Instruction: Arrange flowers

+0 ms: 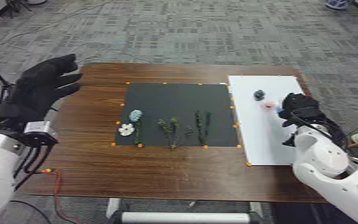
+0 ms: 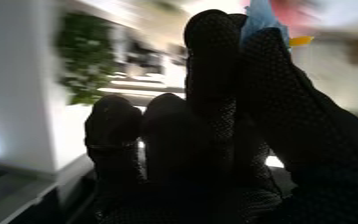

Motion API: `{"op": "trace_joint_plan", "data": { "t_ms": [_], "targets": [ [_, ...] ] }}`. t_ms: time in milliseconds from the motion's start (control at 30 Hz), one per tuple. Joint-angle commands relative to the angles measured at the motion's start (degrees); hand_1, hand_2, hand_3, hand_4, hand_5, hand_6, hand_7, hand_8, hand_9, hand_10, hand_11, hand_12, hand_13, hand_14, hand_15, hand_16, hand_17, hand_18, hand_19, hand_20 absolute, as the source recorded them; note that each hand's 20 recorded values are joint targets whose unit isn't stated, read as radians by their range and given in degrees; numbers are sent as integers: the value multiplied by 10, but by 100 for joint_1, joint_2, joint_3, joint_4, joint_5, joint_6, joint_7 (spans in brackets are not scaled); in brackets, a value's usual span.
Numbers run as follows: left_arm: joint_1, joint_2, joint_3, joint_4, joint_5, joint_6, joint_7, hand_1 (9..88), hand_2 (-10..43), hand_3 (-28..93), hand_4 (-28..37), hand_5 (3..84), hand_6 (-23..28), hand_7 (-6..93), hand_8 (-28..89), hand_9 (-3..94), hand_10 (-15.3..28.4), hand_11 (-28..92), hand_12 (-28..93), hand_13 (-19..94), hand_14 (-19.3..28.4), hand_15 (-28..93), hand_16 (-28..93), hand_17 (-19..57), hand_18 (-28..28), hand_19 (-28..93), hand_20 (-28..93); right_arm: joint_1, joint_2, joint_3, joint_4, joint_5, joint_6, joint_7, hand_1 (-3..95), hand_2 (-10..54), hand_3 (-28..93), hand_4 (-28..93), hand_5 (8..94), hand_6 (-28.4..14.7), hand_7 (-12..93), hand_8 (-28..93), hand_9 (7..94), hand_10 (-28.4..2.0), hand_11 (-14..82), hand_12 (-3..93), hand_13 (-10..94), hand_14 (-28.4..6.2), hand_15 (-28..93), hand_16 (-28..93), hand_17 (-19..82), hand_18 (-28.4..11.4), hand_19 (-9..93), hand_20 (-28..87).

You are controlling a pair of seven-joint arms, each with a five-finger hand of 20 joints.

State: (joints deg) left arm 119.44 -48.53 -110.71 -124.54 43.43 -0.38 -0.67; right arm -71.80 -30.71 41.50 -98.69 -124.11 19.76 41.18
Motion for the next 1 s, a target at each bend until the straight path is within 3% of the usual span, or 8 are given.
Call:
{"op": "trace_joint_plan", "data": {
  "t_ms": [33,267,433,533,633,900,1000],
  "targets": [
    [-121,84,-40,-9,-2,75,-21,248,-20,695,-263,286,31,212,-99,204,106,265,200,117,137,489,-47,-97,198,411,115,1796,-828,-1328,-377,-122,328,-757,486,-95,834,-265,783,23,353,1,884,-43,181,506,712,-63,811,340,395,-213,931,542],
    [-559,228,339,128,-4,14,-109,248,-20,696,-263,286,32,212,-99,204,105,266,200,117,139,488,-48,-97,198,412,115,3291,-1756,-2944,248,-52,298,-1225,484,-95,833,-261,794,26,342,-7,888,-41,176,503,712,-63,812,345,394,-213,932,549],
    [-597,251,383,125,-7,43,-95,248,-20,697,-264,285,32,211,-98,204,106,266,199,117,138,488,-48,-97,198,412,115,4021,-2229,-4007,536,-65,219,-1193,468,-95,845,-229,798,24,348,-3,889,-43,181,510,711,-63,813,349,393,-213,932,550],
    [-682,284,452,170,-9,76,-93,248,-19,696,-265,285,32,211,-98,204,105,265,199,117,138,488,-48,-97,198,412,115,4405,-2485,-4550,746,-96,207,-1135,466,-95,846,-224,798,25,352,-5,889,-44,185,513,711,-62,813,350,391,-212,932,551],
    [-646,305,417,138,-6,68,-81,248,-19,697,-264,285,31,212,-98,204,106,265,199,117,138,488,-48,-97,197,411,115,4825,-2726,-5150,980,-92,250,-1093,465,-95,846,-222,797,25,356,-10,886,-44,189,517,709,-62,815,351,390,-212,932,553],
    [-707,309,520,146,-9,61,-72,248,-20,698,-265,286,31,213,-99,204,106,264,200,118,137,489,-47,-97,198,411,115,4845,-3101,-5439,1466,-345,109,-901,469,-95,843,-237,796,30,363,-27,880,-42,194,516,706,-63,817,352,388,-211,931,555],
    [-664,304,475,125,-1,31,-64,248,-20,698,-264,286,31,214,-99,205,106,265,200,117,138,488,-48,-97,198,412,115,4992,-3158,-5673,1538,-288,195,-737,471,-95,842,-245,796,33,360,-31,879,-42,195,515,706,-63,818,352,387,-210,931,555]
  ]
}}
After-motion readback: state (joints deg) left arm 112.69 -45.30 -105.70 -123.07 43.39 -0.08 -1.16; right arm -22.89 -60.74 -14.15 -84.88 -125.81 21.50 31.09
